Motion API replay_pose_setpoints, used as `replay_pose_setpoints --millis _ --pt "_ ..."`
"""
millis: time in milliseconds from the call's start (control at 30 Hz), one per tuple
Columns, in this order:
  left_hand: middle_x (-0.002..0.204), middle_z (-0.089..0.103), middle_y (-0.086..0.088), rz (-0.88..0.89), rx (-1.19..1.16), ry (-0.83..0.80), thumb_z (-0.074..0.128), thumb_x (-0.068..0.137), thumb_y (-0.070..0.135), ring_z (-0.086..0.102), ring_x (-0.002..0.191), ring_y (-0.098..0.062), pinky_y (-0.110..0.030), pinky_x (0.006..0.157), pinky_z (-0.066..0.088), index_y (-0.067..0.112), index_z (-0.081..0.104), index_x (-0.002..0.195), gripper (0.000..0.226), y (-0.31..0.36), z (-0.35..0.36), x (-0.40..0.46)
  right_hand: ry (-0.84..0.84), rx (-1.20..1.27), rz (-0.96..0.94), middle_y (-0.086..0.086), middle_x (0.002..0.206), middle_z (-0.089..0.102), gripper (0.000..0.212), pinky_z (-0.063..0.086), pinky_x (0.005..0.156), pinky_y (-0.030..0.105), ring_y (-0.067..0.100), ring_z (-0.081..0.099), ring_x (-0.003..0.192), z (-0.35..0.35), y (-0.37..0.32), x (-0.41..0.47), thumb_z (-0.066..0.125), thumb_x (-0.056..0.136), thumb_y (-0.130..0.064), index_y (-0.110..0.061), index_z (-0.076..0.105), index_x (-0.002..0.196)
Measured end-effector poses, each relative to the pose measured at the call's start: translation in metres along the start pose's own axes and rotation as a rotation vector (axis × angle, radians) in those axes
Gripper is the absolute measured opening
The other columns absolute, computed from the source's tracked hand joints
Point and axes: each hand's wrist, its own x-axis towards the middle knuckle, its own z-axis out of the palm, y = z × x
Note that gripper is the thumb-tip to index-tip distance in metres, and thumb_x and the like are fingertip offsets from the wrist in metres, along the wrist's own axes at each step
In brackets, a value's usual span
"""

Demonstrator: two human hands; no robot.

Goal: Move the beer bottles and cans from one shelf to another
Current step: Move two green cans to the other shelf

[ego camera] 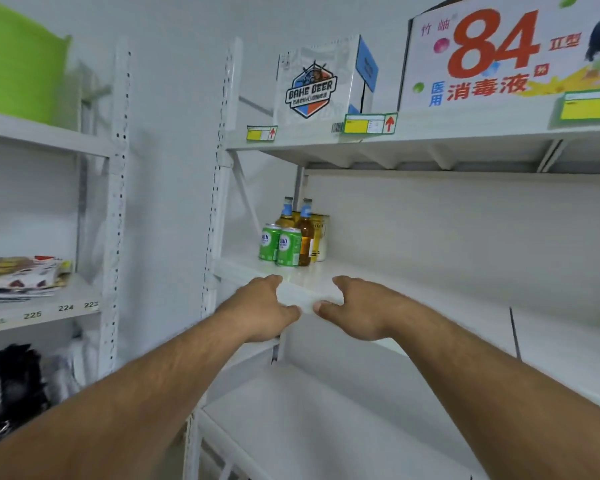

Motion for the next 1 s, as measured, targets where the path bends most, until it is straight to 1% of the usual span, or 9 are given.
replay_pose_setpoints --millis 200,300,433,500,567,700,800,900,1000 --pt "0.16 0.041 0.001 -0.007 -0.001 0.007 0.066 0.091 0.048 0.047 0.14 -0.023 -0.038 0.113 0.043 0.025 0.027 0.161 0.084 -0.013 0.002 0.036 0.019 -0.026 -0.001 0.002 0.156 0.039 0.074 0.04 0.108 0.038 0.025 0.044 0.136 0.009 -0.003 0.043 0.043 0.097 -0.061 -0.021 0.025 0.156" --pt "0.162 0.038 0.001 -0.001 0.042 0.012 0.065 0.092 0.048 0.045 0.141 -0.023 -0.039 0.114 0.042 0.025 0.025 0.161 0.083 -0.013 0.004 0.056 0.043 -0.015 -0.006 0.001 0.156 0.04 0.074 0.04 0.108 0.038 0.025 0.044 0.136 0.013 0.005 0.068 0.044 0.097 -0.062 -0.022 0.026 0.156" --pt "0.16 0.038 0.002 0.035 0.115 0.022 0.063 0.095 0.046 0.045 0.14 -0.022 -0.034 0.109 0.042 0.026 0.029 0.16 0.076 -0.009 0.001 0.084 0.071 -0.004 -0.002 0.001 0.154 0.041 0.075 0.043 0.106 0.04 0.025 0.046 0.133 0.015 0.015 0.101 0.044 0.095 -0.064 -0.022 0.027 0.155" --pt "0.157 0.042 0.002 0.041 0.141 0.032 0.062 0.094 0.047 0.048 0.137 -0.022 -0.037 0.108 0.045 0.029 0.032 0.158 0.072 -0.009 0.0 0.098 0.074 -0.011 -0.004 0.001 0.154 0.041 0.076 0.043 0.105 0.04 0.024 0.047 0.134 0.015 0.018 0.117 0.043 0.095 -0.064 -0.022 0.026 0.155" --pt "0.157 0.042 0.002 0.032 0.158 0.035 0.062 0.094 0.048 0.048 0.137 -0.022 -0.039 0.109 0.046 0.03 0.031 0.158 0.073 -0.012 0.002 0.111 0.074 -0.02 -0.006 0.001 0.154 0.041 0.076 0.043 0.104 0.04 0.024 0.047 0.134 0.017 0.02 0.131 0.043 0.094 -0.065 -0.023 0.026 0.155" --pt "0.159 0.039 0.001 0.024 0.159 0.023 0.062 0.096 0.046 0.046 0.139 -0.022 -0.037 0.11 0.044 0.027 0.028 0.16 0.075 -0.02 0.003 0.133 0.058 -0.038 -0.01 0.0 0.153 0.044 0.076 0.045 0.103 0.04 0.024 0.05 0.131 0.022 0.02 0.153 0.043 0.094 -0.066 -0.023 0.028 0.154" --pt "0.157 0.042 0.0 0.035 0.14 0.027 0.062 0.096 0.045 0.047 0.139 -0.022 -0.036 0.109 0.044 0.025 0.029 0.159 0.074 -0.029 0.0 0.152 0.063 -0.028 -0.011 0.0 0.153 0.044 0.075 0.045 0.104 0.04 0.023 0.049 0.131 0.027 0.019 0.168 0.044 0.094 -0.065 -0.023 0.028 0.154" --pt "0.154 0.045 -0.001 0.043 0.132 0.025 0.064 0.094 0.047 0.05 0.136 -0.023 -0.039 0.109 0.046 0.026 0.032 0.158 0.075 -0.041 -0.002 0.173 0.064 -0.029 -0.002 0.002 0.155 0.04 0.076 0.042 0.107 0.04 0.024 0.045 0.135 0.03 0.013 0.181 0.043 0.096 -0.063 -0.02 0.026 0.155" --pt "0.147 0.053 0.0 0.061 0.11 0.024 0.065 0.092 0.046 0.056 0.128 -0.023 -0.04 0.105 0.049 0.029 0.04 0.154 0.069 -0.058 -0.006 0.195 0.095 -0.005 0.007 0.002 0.15 0.046 0.071 0.044 0.104 0.039 0.024 0.05 0.13 0.03 0.004 0.198 0.045 0.096 -0.061 -0.02 0.032 0.152"
